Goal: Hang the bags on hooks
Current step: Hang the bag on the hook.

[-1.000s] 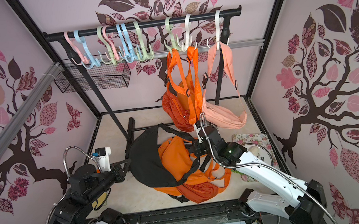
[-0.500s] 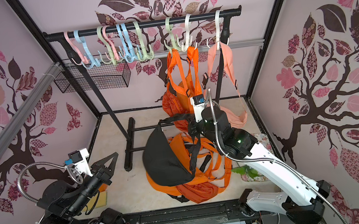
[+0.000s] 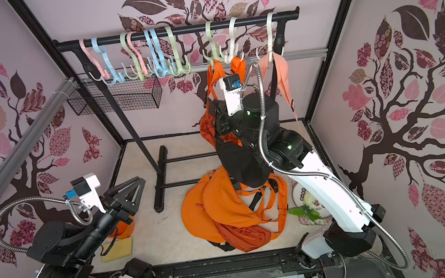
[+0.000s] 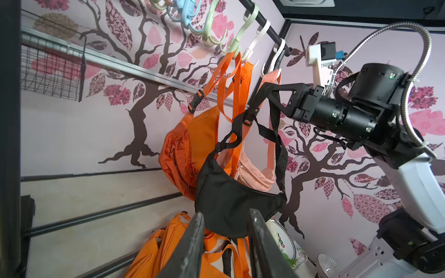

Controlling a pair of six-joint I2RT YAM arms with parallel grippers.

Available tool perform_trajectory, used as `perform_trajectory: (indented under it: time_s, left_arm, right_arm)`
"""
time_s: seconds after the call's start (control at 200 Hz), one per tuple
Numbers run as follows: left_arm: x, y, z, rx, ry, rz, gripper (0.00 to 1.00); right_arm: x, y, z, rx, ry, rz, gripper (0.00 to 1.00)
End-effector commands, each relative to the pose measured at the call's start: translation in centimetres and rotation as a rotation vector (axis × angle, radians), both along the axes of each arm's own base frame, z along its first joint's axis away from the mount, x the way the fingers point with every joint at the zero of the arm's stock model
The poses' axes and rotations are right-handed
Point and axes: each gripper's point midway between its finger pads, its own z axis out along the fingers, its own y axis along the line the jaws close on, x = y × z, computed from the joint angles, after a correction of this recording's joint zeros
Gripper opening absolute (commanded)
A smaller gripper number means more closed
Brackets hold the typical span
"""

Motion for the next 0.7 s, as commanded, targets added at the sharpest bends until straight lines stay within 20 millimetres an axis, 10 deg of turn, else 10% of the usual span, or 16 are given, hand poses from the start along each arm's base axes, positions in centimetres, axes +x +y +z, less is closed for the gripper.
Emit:
perform_trajectory:
  time_s: [0.0, 0.33, 0.695]
  left_arm:
    - [0.1, -1.9, 1.4, 0.034, -0.045, -0.100, 0.47]
    - [2.5, -5.9, 3.3, 0.126, -0.096, -0.220, 0.62]
    - [10.1, -9.7, 4.5, 0.267, -0.130, -0.116, 0.67]
  right_arm:
    - [-0.6, 0.3, 3.1, -0.007, -0.073, 0.032, 0.00]
    - [-1.6, 1.1, 6.1, 0.013, -0.123, 0.101, 0.00]
    - [-2.9, 2.2, 7.8, 0.027, -0.186, 0.195, 0.00]
